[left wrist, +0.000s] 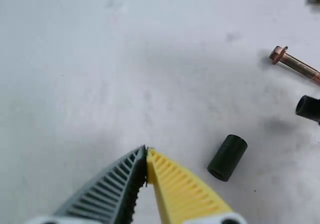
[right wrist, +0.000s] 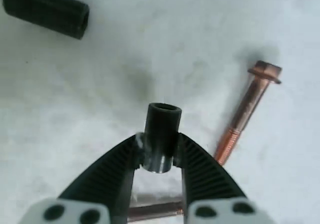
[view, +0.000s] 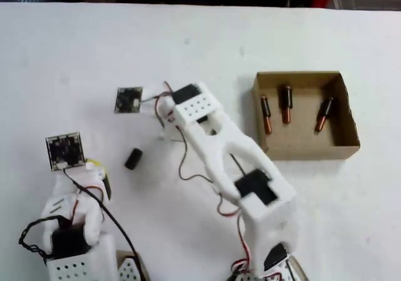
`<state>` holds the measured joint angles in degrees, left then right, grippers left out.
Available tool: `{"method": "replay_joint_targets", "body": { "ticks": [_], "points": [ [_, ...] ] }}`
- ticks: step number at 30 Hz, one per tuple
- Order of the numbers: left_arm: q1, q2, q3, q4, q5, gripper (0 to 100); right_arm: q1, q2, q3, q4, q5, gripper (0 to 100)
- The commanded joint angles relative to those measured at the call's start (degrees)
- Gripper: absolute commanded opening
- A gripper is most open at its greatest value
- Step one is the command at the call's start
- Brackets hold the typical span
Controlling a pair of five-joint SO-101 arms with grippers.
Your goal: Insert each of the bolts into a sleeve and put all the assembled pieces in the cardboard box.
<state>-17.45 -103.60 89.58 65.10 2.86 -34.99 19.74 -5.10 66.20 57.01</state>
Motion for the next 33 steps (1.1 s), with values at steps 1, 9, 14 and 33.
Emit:
{"method": "replay_joint_targets", "body": {
  "ticks": [1, 9, 14, 33],
  "points": [
    [-0.66, -0.75, -2.64, -0.18, -0.26, 2, -0.92, -12.09, -0.79, 6.73, 0.44, 1.6],
    [-0.66, -0.75, -2.64, -0.09, -0.26, 2, -0.92, -32.13, -0.44, 21.05, 0.18, 1.6],
    [-0.57, -0.75, -2.64, 0.00, -0.26, 2, -0.04, -40.84, 1.76, 27.21, -7.30, 1.6],
    [-0.40, -0.75, -0.09, -2.64, -0.26, 2, 15.16, -59.65, 48.70, -1.63, -8.79, 1.7]
  ]
}}
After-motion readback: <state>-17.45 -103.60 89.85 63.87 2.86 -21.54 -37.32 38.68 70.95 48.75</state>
